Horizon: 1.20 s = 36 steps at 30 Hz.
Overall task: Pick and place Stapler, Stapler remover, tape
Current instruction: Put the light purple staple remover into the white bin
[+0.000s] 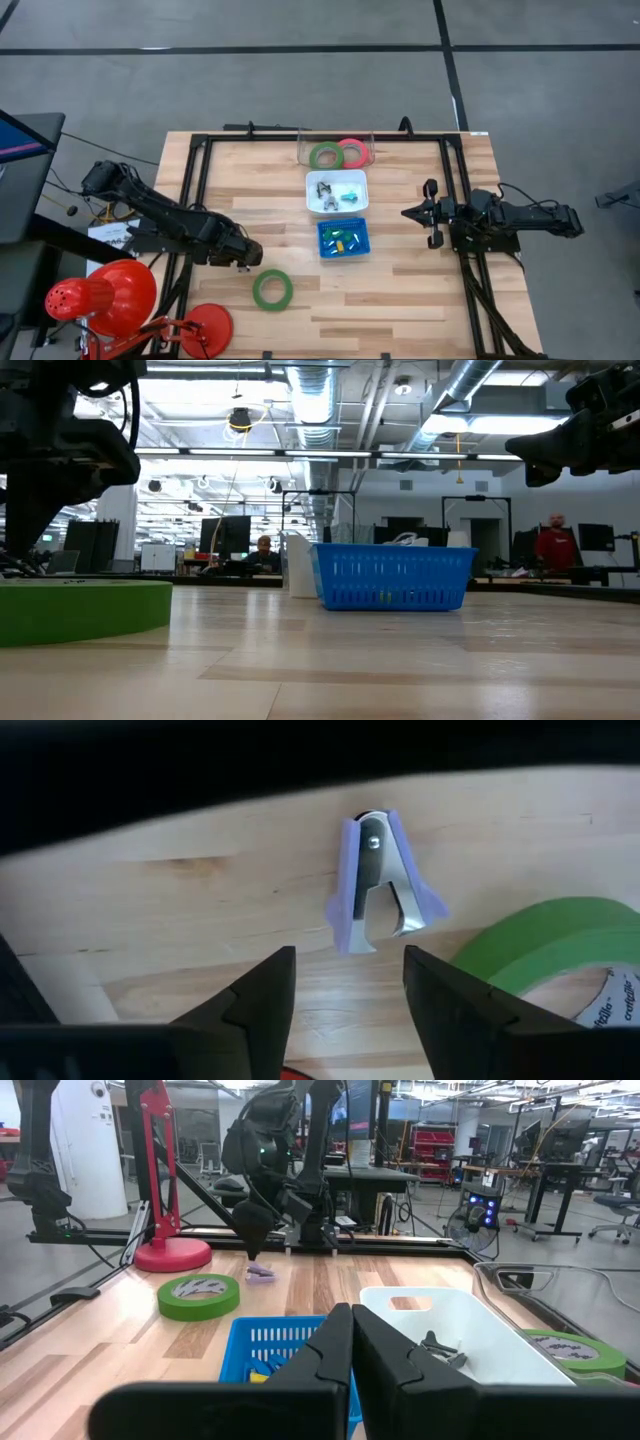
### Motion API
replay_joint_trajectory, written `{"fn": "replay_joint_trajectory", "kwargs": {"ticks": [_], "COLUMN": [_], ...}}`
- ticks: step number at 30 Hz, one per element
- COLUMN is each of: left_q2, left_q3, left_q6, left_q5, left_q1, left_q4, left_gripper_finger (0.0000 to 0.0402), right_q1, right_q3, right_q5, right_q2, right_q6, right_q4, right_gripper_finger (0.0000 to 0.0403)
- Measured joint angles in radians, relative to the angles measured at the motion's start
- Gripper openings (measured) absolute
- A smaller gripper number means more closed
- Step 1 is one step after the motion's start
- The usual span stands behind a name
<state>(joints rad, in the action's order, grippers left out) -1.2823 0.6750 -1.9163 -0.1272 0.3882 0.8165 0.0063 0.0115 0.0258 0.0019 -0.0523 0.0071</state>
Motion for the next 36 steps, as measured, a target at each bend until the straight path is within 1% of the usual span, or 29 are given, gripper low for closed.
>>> {"fn": "replay_joint_trajectory", "kwargs": {"ticks": [6, 17, 25, 29, 36], "left_q2": [-0.010, -0.074, -0.075, -0.075, -0.075], "left_q3": [0.000, 0.000, -0.019, -0.026, -0.034], "left_q6": [0.006, 0.007, 0.007, 0.006, 0.005], "left_q5": [0.022, 0.022, 0.026, 0.026, 0.006], "left_q1": [0.000, 0.000, 0.000, 0.000, 0.000], "left_q4": [0.001, -0.013, -0.023, -0.042, -0.068], "left_gripper_finger": [0.0175, 0.0175, 0.0174, 0.0164, 0.0137], "right_q1": [0.000, 0.000, 0.000, 0.000, 0.000], "right_q3": [0.000, 0.000, 0.000, 0.000, 0.000], "right_q5": [0.000, 0.000, 0.000, 0.000, 0.000], "right_q2": [0.000, 0.000, 0.000, 0.000, 0.000], "right_q6": [0.000, 0.000, 0.000, 0.000, 0.000], "right_q4": [0.000, 0.000, 0.000, 0.000, 0.000], "right_gripper_finger": [0.0001, 0.0001, 0.0001, 0.0001, 0.0001]}}
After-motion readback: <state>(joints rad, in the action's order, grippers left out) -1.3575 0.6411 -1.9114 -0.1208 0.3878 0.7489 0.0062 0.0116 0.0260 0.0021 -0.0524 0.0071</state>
